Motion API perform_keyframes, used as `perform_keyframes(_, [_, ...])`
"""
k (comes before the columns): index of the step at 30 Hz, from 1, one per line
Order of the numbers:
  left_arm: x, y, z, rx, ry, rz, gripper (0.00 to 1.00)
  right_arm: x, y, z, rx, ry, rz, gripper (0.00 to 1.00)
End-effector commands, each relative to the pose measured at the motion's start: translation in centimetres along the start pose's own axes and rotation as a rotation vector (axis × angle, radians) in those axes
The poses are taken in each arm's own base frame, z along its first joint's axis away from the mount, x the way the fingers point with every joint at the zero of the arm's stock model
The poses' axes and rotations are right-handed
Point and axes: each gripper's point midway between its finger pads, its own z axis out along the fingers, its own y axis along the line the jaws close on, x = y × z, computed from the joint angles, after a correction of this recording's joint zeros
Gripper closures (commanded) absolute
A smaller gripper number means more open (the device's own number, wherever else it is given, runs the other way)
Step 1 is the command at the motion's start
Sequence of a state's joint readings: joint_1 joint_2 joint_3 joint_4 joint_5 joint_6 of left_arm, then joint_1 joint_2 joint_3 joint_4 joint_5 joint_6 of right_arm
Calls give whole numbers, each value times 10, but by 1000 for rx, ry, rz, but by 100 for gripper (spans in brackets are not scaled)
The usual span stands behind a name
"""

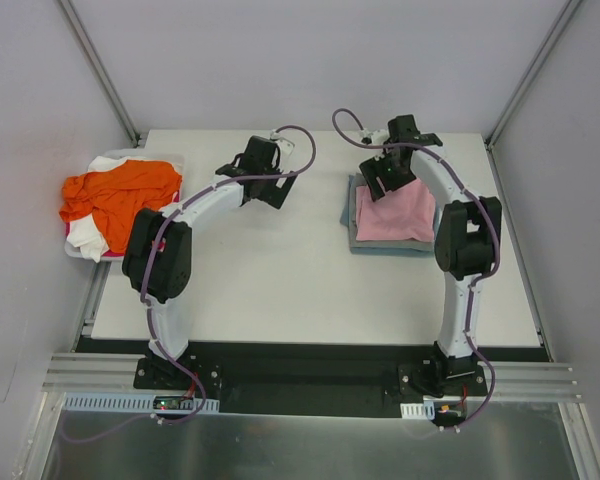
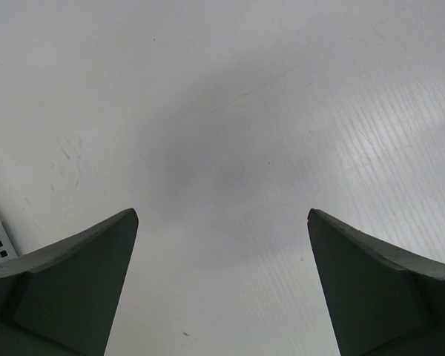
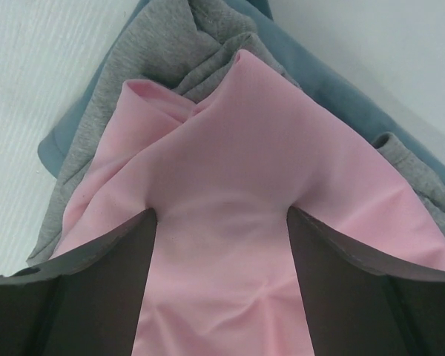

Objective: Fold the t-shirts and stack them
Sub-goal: Neatly place the folded tshirt to the corner

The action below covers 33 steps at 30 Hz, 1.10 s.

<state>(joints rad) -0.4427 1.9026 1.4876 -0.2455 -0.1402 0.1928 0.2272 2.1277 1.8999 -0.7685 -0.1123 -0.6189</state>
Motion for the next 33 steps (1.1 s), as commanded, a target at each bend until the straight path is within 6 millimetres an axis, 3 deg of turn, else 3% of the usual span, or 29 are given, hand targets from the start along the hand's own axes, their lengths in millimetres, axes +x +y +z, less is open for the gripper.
perform_keyframes(1, [-18,15,-22,-30,-67,-25,1,0,5,6,-21,20,-24,25])
perform_keyframes(8, [-15,15,-20,-35,-64,-19,1,16,7,21,-30,77,-32,25])
perform_keyframes(14, [-16,14,-22,-31,-68,-25,1,6,9,14,-39,40,-24,25])
perform_keyframes(21, [-17,17,-26,-35,-78,-25,1,-16,16,-19,-42,-40,-31,24])
perform_keyframes(26, [-17,17,-30,-37,-79,-21,1,-28,22,-56,-5,-104,-52,24])
perform_keyframes(29, [-18,17,-32,-38,-85,-23,1,-29,23,-76,33,-126,-64,24])
perform_keyframes(33, [-16,18,-35,-41,-88,-22,1,-9,25,-85,69,-90,-72,24])
